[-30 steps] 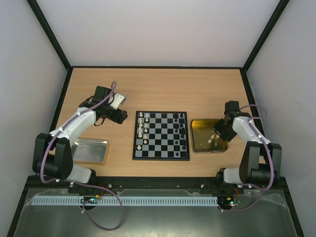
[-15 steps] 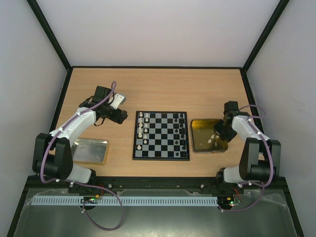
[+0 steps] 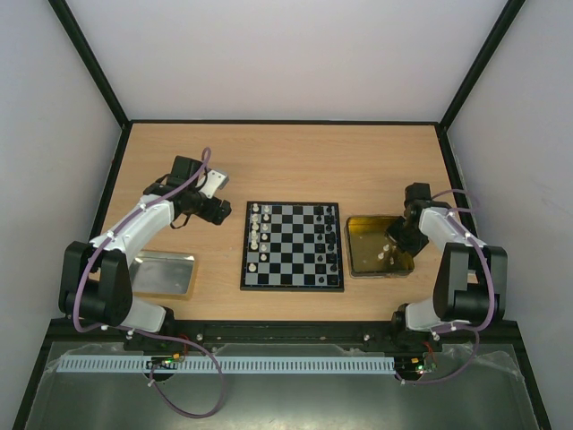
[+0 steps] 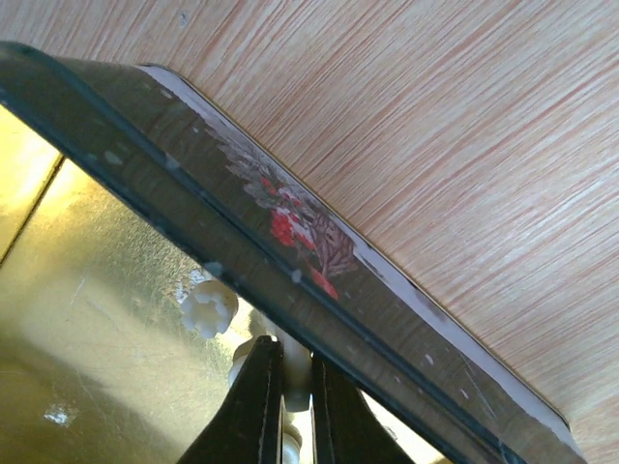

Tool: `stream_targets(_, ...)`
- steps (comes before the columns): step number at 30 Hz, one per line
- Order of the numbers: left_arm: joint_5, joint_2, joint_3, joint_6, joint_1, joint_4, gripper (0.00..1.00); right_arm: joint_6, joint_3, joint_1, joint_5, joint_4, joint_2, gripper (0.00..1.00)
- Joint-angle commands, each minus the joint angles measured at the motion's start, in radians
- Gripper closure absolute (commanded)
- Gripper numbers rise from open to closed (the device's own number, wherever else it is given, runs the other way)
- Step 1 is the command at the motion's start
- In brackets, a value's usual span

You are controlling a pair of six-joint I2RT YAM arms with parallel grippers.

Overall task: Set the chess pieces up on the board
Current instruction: Pick up the chess piece from the storage box, then place the chess piece on the chessboard.

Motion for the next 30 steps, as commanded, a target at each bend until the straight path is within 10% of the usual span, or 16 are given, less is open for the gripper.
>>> stream_targets(1,0.013,-0.004,0.002,0.008,-0.008,0.005,0.13,-0.003,0.023,-0.004,0.024,-0.001,-0.016,0.98)
stream_targets(15,0.013,-0.029,0.0,0.003,-0.012,-0.001,0.13,-0.006,0.023,0.045,0.013,-0.143,-0.218,0.98)
stream_targets(30,-0.021,-0.014,-0.014,0.005,-0.007,0.018,0.13,0.11,0.141,0.369,0.097,-0.277,-0.379,0.98)
